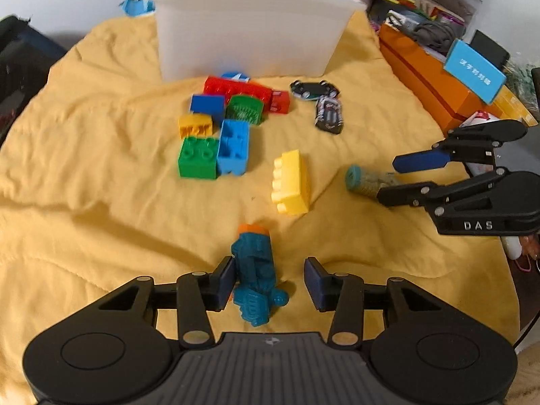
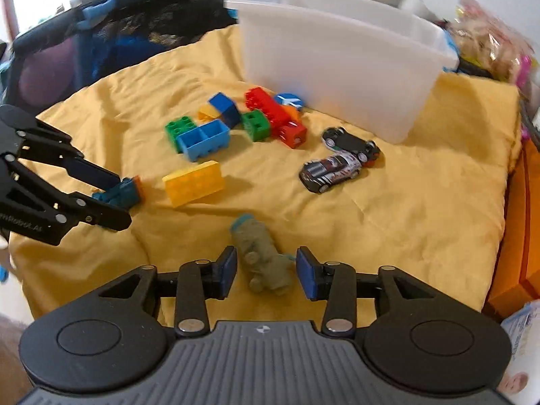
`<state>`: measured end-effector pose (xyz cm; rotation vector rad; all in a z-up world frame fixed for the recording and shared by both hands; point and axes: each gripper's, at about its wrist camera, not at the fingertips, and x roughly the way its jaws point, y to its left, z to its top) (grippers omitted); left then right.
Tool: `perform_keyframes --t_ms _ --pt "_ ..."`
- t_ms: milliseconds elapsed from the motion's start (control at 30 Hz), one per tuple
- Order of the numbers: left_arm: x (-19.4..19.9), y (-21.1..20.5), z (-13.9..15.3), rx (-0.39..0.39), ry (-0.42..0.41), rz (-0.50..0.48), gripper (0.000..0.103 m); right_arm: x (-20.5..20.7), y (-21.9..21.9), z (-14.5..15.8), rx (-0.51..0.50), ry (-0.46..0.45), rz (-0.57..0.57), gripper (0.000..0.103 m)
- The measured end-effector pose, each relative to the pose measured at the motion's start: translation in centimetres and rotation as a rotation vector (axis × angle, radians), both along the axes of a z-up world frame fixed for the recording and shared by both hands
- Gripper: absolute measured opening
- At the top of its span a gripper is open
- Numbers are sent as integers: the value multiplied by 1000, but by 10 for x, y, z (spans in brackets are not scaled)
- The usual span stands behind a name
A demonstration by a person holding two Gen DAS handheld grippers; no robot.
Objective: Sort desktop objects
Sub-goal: 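Grasp the teal robot figure with the left gripper while the right grasps the grey-green figure, then carry both figures over the white bin and open both grippers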
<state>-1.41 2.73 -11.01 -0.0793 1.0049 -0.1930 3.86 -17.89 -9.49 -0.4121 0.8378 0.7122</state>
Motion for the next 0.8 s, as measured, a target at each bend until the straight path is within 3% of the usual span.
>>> perform_keyframes --t_ms 300,400,500,800 --pt "-7 14 3 -34 6 58 39 9 8 -14 -48 9 42 46" --pt "-6 15 1 -35 9 35 36 1 9 -18 -47 -6 73 46" --pt "-6 14 7 -77 -6 -2 33 4 9 -17 -23 42 43 41" --pt "13 20 60 -95 -147 -16 33 3 13 12 10 -38 11 41"
